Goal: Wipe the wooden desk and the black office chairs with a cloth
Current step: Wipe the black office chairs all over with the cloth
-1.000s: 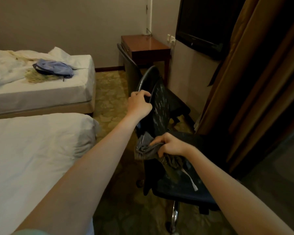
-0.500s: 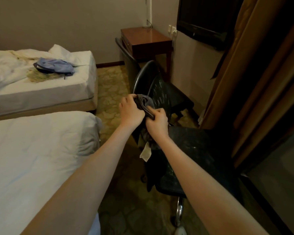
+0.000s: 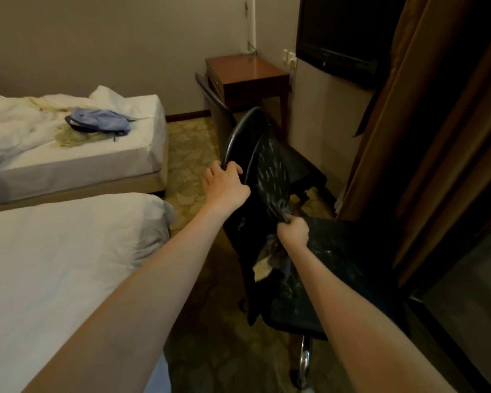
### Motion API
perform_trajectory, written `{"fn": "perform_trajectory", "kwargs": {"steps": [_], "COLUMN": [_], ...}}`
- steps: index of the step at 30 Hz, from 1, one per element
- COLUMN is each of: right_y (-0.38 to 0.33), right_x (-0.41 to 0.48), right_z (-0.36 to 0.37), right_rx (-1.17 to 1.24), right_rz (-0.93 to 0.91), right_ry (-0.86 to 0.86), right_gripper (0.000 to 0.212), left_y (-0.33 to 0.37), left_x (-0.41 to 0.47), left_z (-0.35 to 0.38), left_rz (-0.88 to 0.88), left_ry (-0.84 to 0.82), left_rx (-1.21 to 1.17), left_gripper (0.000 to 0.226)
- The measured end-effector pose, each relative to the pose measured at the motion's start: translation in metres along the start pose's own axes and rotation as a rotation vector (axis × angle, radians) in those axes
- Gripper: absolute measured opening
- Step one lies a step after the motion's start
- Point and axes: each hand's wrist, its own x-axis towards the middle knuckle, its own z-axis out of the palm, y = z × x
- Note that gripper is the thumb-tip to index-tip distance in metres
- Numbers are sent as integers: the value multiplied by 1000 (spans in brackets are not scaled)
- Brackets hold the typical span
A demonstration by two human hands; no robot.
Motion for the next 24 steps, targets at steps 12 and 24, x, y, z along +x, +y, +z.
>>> {"fn": "perform_trajectory", "kwargs": {"steps": [12,24], "right_y": [-66,-14], "right_x": [18,65], "right_z": [39,-2], "right_rx": [13,-10], "right_rz": [-431,-122], "right_ry": [57,-141], "right_gripper": [40,39], "left_y": [-10,-5], "left_x": [25,24], "left_z": [12,10], "left_rz": [-17,-36], "left_ry": [239,219], "left_rx": [6,-84], "left_gripper": [33,22]}}
